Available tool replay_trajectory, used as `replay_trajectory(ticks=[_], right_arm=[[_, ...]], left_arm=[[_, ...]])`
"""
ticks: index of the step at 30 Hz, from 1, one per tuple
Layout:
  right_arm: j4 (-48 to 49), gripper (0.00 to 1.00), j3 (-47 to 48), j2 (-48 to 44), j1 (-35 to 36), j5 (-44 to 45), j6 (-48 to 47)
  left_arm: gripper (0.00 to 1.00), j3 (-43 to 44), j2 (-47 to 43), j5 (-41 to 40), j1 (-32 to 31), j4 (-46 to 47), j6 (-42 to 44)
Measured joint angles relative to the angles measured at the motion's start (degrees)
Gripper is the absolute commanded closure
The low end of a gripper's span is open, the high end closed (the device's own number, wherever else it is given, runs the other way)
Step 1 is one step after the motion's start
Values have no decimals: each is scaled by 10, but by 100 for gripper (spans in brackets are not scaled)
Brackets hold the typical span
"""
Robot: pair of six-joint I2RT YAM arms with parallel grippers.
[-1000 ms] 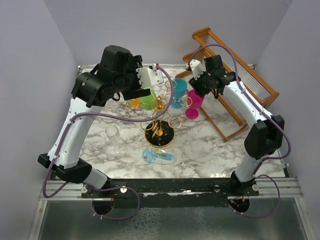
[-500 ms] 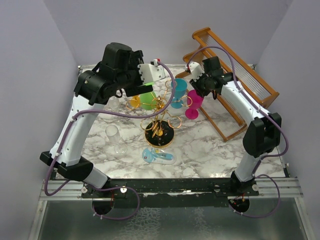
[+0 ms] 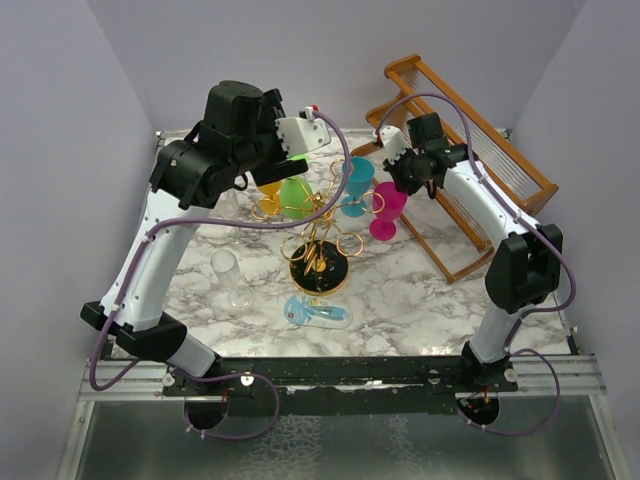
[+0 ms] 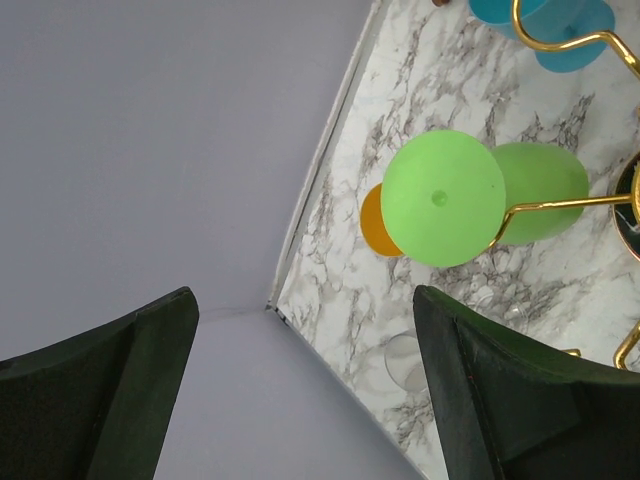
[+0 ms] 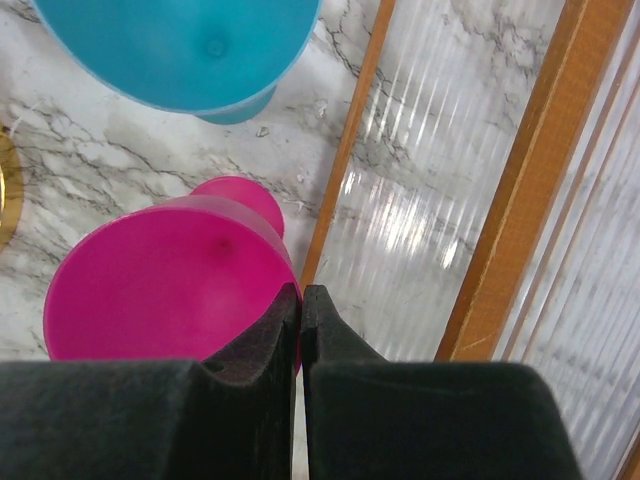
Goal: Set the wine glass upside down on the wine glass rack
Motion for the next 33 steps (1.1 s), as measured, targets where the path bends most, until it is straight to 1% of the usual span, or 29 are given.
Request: replay_trajectory(ticks=[3,6,13,17,23,26,33], right_arm=[[-18,99,6,-5,-3,-15,-4],[-37,99,9,-19,-3,-23,-12],[-83,99,23,-109,-4,-25,-27],[-94,99,77,-149,-7,-26,-30],[-90,99,169,-174,-7,-27,-29],[-71,99,206,-174,-7,-29,-27],[8,99,231,-182,-7,-64,9]], left_arm=[[6,-2,1,-19,0,16,-10],[1,-6,3,-45,0,34,-17],[1,-8,16,-95,0,70,-50],[1,0,33,-110,0,91,-80],[1,9,48,-109,0,119,-139],[1,19,49,-100,0,135,-177],[3,28,49,-30,0,176,-299]])
